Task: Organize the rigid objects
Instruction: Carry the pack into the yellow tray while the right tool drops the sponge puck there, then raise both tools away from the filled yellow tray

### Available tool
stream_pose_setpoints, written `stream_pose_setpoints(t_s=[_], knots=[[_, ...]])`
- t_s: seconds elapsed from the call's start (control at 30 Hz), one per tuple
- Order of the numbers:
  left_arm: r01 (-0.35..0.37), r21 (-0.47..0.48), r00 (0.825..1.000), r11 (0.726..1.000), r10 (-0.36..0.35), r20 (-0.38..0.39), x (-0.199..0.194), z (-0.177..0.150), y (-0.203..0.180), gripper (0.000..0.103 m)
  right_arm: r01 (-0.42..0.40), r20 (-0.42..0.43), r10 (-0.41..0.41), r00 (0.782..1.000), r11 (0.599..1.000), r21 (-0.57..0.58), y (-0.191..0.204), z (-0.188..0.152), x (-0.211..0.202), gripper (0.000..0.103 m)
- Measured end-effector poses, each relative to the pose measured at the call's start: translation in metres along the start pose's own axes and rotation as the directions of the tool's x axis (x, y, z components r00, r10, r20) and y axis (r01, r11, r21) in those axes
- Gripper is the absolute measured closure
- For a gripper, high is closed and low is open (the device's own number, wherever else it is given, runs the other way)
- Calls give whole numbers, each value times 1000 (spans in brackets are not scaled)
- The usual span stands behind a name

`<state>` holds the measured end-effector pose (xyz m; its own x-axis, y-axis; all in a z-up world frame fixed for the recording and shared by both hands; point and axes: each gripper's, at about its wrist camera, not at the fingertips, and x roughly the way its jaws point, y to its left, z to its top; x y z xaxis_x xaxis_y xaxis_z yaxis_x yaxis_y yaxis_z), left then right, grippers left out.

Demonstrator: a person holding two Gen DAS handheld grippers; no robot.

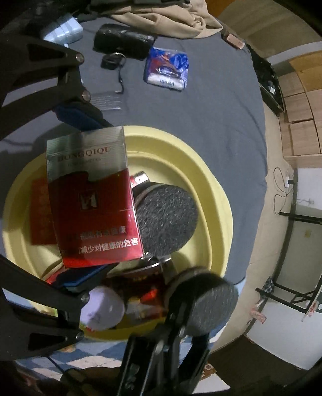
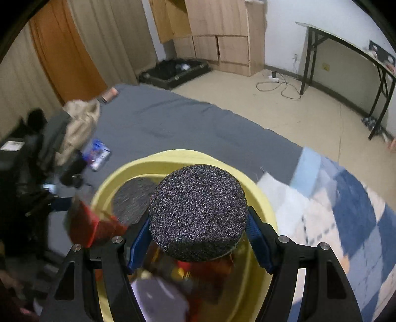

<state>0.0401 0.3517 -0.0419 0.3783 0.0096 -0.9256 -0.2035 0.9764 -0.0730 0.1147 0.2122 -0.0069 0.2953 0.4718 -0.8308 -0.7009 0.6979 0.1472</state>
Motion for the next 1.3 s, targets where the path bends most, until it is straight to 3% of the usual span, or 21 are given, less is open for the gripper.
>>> stream_pose_setpoints(t_s=[0.23,0.33,0.37,0.53,0.63,0.73,0.9,1.0,1.27,1.3], knots=[[34,-60,998,998,-31,49,6,-3,9,11,45,-68,-43,997,999,17,1,16,47,29],[45,-70,998,997,-42,44,7,-6,7,5,17,-57,-15,998,999,39,5,17,45,9],[53,-64,997,997,-49,52,3,-9,7,0,4,-36,-2,999,998,57,3,15,38,1],[64,-52,989,997,-57,133,-37,-32,4,0,-32,98,14,995,983,178,-24,-12,-20,0],[81,-81,973,993,-62,220,-68,-58,3,0,-10,199,-28,980,982,189,-35,-50,-66,0],[74,-94,960,993,-45,277,-86,-96,-12,0,28,236,-67,969,986,165,-35,-92,-92,0],[39,-108,940,993,0,341,-82,-175,-39,0,84,208,-87,974,996,27,-13,-173,-105,0],[7,-170,954,985,44,296,-55,-205,-44,0,108,177,-100,979,993,-36,0,-205,-95,0],[-25,-244,958,970,93,272,-14,-203,-45,0,96,41,-94,995,994,-51,6,-214,-26,0],[-57,-238,958,970,121,261,-8,-202,-49,0,107,55,-104,993,993,-53,6,-214,-23,0]])
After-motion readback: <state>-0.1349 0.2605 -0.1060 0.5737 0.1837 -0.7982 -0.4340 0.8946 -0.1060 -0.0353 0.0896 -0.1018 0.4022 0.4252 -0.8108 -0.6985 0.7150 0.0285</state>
